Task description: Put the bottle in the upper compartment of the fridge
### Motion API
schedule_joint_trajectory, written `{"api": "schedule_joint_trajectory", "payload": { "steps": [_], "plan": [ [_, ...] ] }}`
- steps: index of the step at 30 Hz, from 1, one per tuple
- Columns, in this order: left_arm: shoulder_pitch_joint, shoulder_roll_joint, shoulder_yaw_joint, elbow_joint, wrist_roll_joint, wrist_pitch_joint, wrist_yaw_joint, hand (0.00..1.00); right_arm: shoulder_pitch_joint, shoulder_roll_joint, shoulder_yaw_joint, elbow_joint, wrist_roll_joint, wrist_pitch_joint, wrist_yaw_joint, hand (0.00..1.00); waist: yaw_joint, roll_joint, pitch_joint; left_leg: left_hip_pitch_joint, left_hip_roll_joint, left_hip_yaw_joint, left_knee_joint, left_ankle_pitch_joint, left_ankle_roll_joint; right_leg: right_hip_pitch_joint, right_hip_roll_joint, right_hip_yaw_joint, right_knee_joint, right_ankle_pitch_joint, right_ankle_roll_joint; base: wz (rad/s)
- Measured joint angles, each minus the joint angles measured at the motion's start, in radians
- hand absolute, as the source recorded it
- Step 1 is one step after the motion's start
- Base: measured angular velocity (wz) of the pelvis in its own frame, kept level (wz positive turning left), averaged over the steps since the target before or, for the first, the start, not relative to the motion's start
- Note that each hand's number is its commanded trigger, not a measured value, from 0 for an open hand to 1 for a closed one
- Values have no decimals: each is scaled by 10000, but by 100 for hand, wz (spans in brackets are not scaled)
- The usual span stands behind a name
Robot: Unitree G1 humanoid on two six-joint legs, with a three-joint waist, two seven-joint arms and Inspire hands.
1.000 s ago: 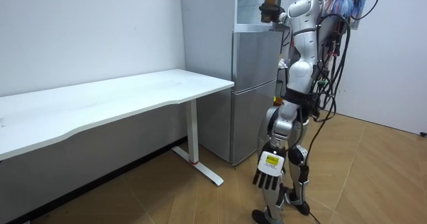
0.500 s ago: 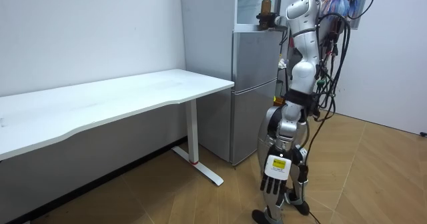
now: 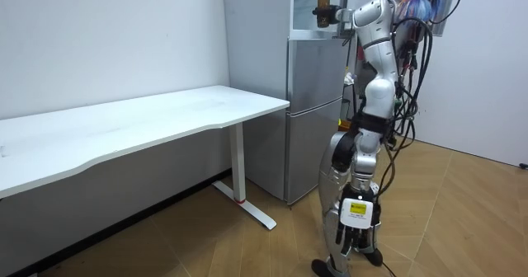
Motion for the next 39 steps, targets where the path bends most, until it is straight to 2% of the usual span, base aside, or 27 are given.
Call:
{"api": "schedule_joint_trajectory", "payload": {
  "steps": [3, 8, 11, 16, 18, 22, 26, 27, 29, 31, 33, 34, 35, 36, 37, 39],
  "plan": [
    [37, 1, 68, -10, 3, 64, 0, 0, -462, -196, 99, 86, -218, 0, -41, 100, 10, -18, -14, -51, 0, -77, 29, -1, -1, 6, 3, -94, -1, 0, 0, 8],
    [35, 3, 69, -60, -15, 192, 3, 0, -858, -203, 191, 468, -295, 0, -275, 100, 173, -13, -24, -123, -3, -139, 133, -1, -3, 34, 5, -212, -26, 1, -1, 3],
    [34, 31, 77, -79, -114, 249, 29, 0, -860, -204, 564, 737, -299, 3, -235, 100, 279, 7, -34, -118, 1, -138, 138, 0, -4, 38, 3, -222, -23, 1, -1, 0],
    [59, 76, 84, -216, -436, 322, 96, 0, -866, -205, 1632, 1531, -406, 367, 11, 100, 610, 19, -35, -102, 3, -152, 167, 5, -10, 70, -1, -246, 1, 1, -1, 0],
    [88, 76, 79, -357, -501, 330, 162, 0, -883, -218, 1789, 1657, -428, 444, 98, 100, 735, 48, -15, -112, -1, -187, 184, 5, -10, 90, -5, -316, -2, 1, -2, 8],
    [143, 183, 64, -445, -720, 291, 429, 0, -892, -268, 1897, 1875, -417, 438, 117, 100, 889, 123, 61, -103, -55, -585, 186, 11, -23, 351, 6, -622, -72, 0, -1, 26],
    [160, 266, 62, -517, -808, 372, 474, 0, -893, -286, 1937, 1860, -421, 259, -197, 100, 1255, 168, 85, -297, -54, -669, 235, 17, -37, 283, 24, -721, -121, 0, -1, 8],
    [160, 293, 55, -533, -819, 381, 475, 0, -892, -285, 1979, 1903, -421, 153, -282, 100, 1363, 222, 124, -373, -54, -716, 312, 14, -43, 271, 37, -794, -175, 2, -3, 12],
    [158, 368, -13, -695, -804, 486, 508, 0, -886, -283, 2167, 2025, -423, -89, -381, 100, 1473, 218, 127, -511, -60, -812, 393, 21, -50, 220, 64, -862, -217, 13, -22, 17],
    [77, 634, -451, -857, -832, 520, 526, 0, -890, -288, 2558, 2199, -422, -600, -650, 100, 1601, 203, 125, -878, -49, -1045, 618, 30, -66, 68, 112, -1084, -219, 30, -51, 26],
    [-20, 794, -543, -919, -1018, 521, 647, 0, -901, -271, 2771, 2399, -368, -979, -762, 100, 1875, 193, 132, -1017, 12, -1058, 689, 32, -93, -46, 175, -1089, -236, 72, -118, 6],
    [-25, 868, -542, -1012, -1136, 526, 706, 0, -908, -247, 2871, 2450, -372, -1150, -771, 88, 1940, 196, 135, -1149, 40, -1115, 769, 26, -109, -32, 223, -1174, -313, 109, -173, 9],
    [-35, 903, -541, -1071, -1175, 527, 734, 0, -916, -246, 2954, 2535, -370, -1266, -771, 48, 1954, 199, 137, -1216, 42, -1181, 843, 26, -115, -16, 253, -1255, -385, 127, -201, 23],
    [-77, 954, -567, -1202, -1211, 527, 838, 0, -928, -210, 2986, 2680, -346, -1491, -822, 16, 2007, 217, 149, -1364, 57, -1290, 965, 22, -130, -39, 289, -1344, -393, 141, -224, 22],
    [-182, 1025, -711, -1207, -1218, 528, 913, 0, -931, -210, 3054, 2778, -332, -1642, -947, 0, 2144, 239, 159, -1483, 78, -1352, 1058, 10, -152, -93, 324, -1373, -392, 150, -240, 16],
    [-200, 1079, -965, -1274, -1227, 520, 991, 0, -948, -208, 3210, 2796, -334, -1842, -1060, 0, 2193, 246, 165, -1667, 95, -1425, 1084, 25, -177, -197, 345, -1465, -380, 174, -280, 10]
  ]
}}
